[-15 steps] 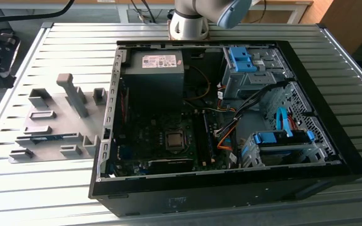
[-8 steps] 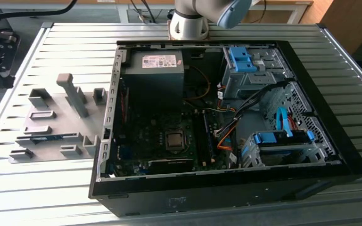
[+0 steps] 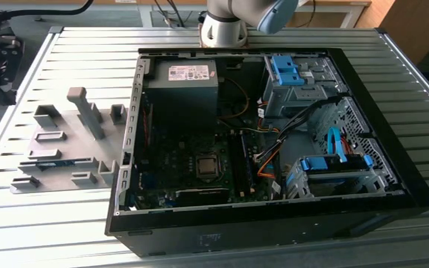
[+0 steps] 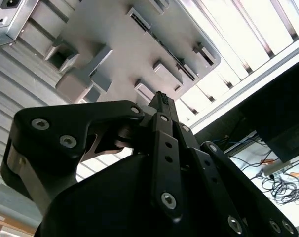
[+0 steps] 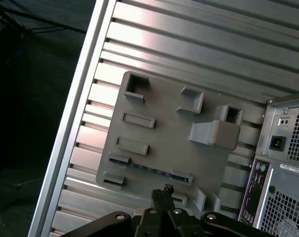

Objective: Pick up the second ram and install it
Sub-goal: 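Pick up the second ram and move it above second insertion slot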

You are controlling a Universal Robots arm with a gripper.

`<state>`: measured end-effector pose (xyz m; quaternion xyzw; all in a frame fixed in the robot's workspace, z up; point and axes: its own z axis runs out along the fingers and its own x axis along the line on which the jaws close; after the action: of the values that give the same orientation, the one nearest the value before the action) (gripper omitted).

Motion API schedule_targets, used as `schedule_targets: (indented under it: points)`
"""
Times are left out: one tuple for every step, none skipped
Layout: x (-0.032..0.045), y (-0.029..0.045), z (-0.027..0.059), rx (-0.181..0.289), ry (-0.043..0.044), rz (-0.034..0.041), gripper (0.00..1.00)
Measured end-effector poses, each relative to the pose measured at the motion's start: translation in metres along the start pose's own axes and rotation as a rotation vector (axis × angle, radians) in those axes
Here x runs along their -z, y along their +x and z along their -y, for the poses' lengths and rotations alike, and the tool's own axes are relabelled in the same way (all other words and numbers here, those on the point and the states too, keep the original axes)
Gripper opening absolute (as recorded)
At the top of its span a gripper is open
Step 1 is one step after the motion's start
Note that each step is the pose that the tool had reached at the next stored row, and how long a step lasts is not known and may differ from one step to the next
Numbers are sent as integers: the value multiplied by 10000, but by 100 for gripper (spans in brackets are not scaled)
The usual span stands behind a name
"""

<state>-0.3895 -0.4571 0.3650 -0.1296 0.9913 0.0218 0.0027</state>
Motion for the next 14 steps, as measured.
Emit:
schedule_targets:
  points:
    - [-2, 0, 0, 165, -2, -7, 10]
    - [-4, 1, 0, 339, -4, -14, 10]
    - [-5, 1, 0, 519, -5, -22, 10]
    - [-7, 1, 0, 688, -8, -29, 10]
    - [-9, 1, 0, 845, -9, -36, 10]
    - [-11, 1, 0, 1004, -10, -43, 10]
    - [-12, 1, 0, 1160, -12, -50, 10]
    - [-14, 1, 0, 1319, -13, -57, 10]
    - [-16, 2, 0, 1476, -15, -64, 10]
    - [-18, 2, 0, 1636, -17, -71, 10]
    - [-20, 2, 0, 1807, -18, -79, 10]
    - [-21, 2, 0, 1967, -20, -85, 10]
    - [-23, 3, 0, 2121, -21, -92, 10]
    - [-24, 3, 0, 2279, -23, -99, 10]
